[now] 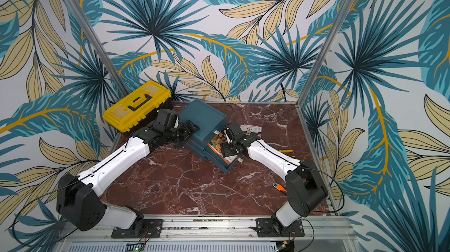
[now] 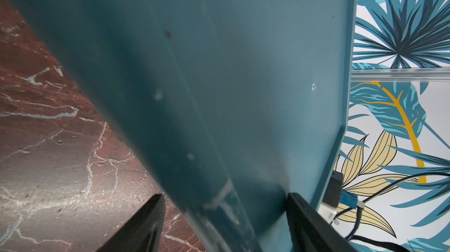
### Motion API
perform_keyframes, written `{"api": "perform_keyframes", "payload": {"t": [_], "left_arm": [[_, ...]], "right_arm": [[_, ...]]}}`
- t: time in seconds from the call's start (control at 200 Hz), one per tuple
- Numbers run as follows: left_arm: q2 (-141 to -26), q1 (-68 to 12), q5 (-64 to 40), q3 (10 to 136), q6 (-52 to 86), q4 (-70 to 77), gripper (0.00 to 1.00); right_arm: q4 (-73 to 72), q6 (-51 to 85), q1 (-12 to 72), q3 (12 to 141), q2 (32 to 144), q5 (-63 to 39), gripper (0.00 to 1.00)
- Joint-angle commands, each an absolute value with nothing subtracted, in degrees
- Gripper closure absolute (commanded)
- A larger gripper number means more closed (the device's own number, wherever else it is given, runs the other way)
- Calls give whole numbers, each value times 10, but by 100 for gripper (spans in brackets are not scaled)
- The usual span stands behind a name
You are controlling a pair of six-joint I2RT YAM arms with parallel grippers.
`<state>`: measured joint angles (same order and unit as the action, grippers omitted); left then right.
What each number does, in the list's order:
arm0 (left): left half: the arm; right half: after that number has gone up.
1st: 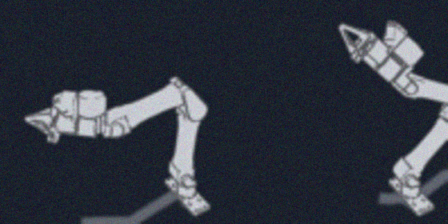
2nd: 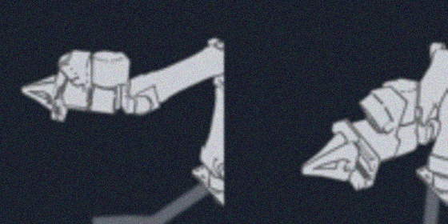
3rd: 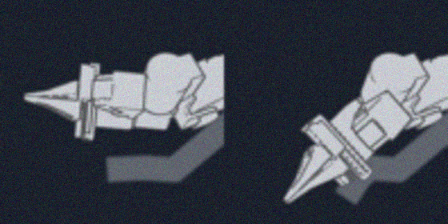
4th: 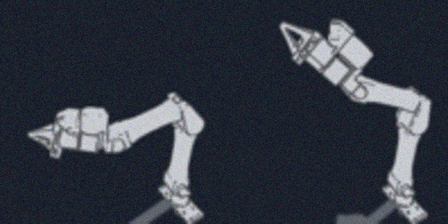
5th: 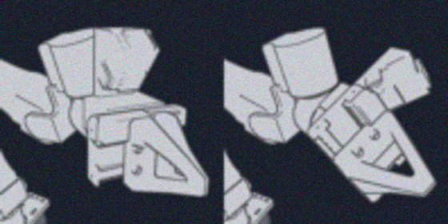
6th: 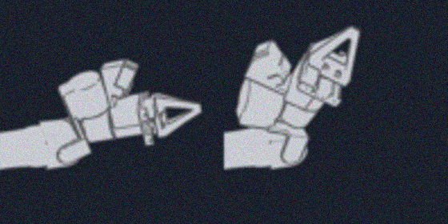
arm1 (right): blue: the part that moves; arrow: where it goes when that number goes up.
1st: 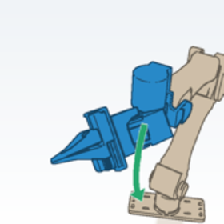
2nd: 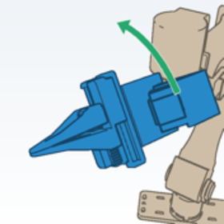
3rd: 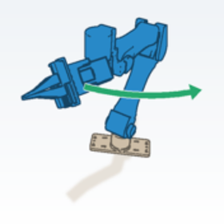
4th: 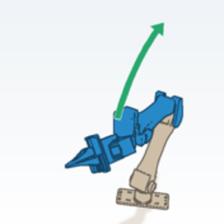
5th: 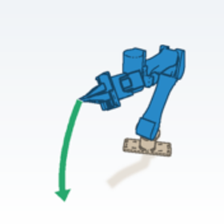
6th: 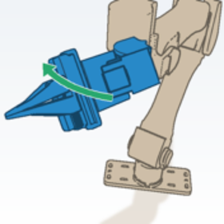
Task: Take the seed bags out of the drawer
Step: Pick up the seed packet from the drawer.
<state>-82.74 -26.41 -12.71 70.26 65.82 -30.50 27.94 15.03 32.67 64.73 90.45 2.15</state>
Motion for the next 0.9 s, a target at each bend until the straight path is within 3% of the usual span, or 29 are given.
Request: {"api": "perform_keyframes", "payload": {"t": [0.0,0.896], "left_arm": [[-824,-261,-126,705,646,-339,18],[-823,-261,-127,694,657,-321,18]], "right_arm": [[274,169,330,630,918,27,32],[298,200,293,660,912,54,27]]}}
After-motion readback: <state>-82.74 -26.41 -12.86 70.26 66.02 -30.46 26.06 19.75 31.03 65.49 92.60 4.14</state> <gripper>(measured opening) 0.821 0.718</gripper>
